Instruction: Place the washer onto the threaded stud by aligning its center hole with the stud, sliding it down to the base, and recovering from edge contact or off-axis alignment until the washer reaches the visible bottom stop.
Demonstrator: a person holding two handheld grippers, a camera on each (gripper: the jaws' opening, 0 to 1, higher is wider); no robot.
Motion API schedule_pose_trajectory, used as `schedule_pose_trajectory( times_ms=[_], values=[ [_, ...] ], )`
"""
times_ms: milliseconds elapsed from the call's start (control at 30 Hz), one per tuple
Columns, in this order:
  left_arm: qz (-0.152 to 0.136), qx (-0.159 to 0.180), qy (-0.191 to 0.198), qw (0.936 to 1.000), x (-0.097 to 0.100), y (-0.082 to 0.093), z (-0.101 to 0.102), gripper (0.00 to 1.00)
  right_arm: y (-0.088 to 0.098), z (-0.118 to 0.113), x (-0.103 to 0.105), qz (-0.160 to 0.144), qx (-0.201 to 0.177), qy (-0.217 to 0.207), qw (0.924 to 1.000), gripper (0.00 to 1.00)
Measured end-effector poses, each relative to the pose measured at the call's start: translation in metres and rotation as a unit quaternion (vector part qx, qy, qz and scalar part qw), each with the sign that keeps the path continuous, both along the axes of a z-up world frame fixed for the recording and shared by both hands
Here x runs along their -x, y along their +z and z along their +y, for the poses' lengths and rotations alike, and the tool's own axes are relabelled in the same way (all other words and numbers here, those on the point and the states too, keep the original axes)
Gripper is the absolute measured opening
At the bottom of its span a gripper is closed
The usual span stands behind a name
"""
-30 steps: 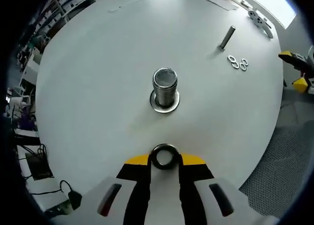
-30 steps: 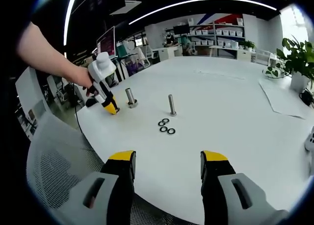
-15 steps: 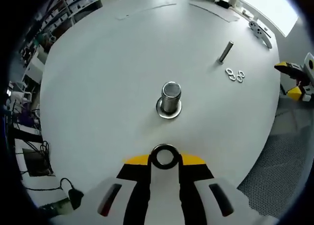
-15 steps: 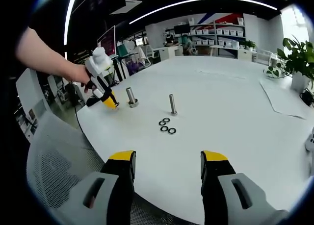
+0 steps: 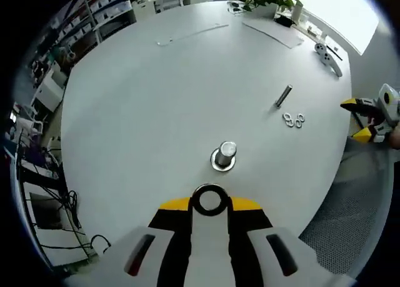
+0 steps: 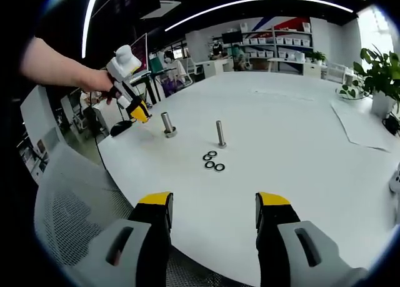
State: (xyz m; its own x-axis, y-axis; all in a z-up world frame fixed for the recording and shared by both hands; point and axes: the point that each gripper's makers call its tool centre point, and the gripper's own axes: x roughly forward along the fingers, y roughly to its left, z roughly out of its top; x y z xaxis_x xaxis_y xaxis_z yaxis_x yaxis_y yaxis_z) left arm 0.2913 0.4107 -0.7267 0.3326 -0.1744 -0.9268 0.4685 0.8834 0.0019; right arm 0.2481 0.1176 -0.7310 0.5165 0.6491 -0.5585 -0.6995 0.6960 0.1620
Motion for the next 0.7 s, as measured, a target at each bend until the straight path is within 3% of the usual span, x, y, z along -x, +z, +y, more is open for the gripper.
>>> schedule_pose_trajectory(
  times_ms=[467,700],
  values=[
    [-0.008,-0.010,-0.046,0.9989,-0.025,0.016,-0.022,0.19,0.001,-0.001,-0.001,-0.001,-0.003,-0.004,1.0000,0.56],
    [0.005,-0.020,-0.069,0.9974,-0.029,0.010,-0.029,0.19,0.002,-0.001,-0.002,-0.002,-0.005,-0.007,1.0000,0.56]
  ],
)
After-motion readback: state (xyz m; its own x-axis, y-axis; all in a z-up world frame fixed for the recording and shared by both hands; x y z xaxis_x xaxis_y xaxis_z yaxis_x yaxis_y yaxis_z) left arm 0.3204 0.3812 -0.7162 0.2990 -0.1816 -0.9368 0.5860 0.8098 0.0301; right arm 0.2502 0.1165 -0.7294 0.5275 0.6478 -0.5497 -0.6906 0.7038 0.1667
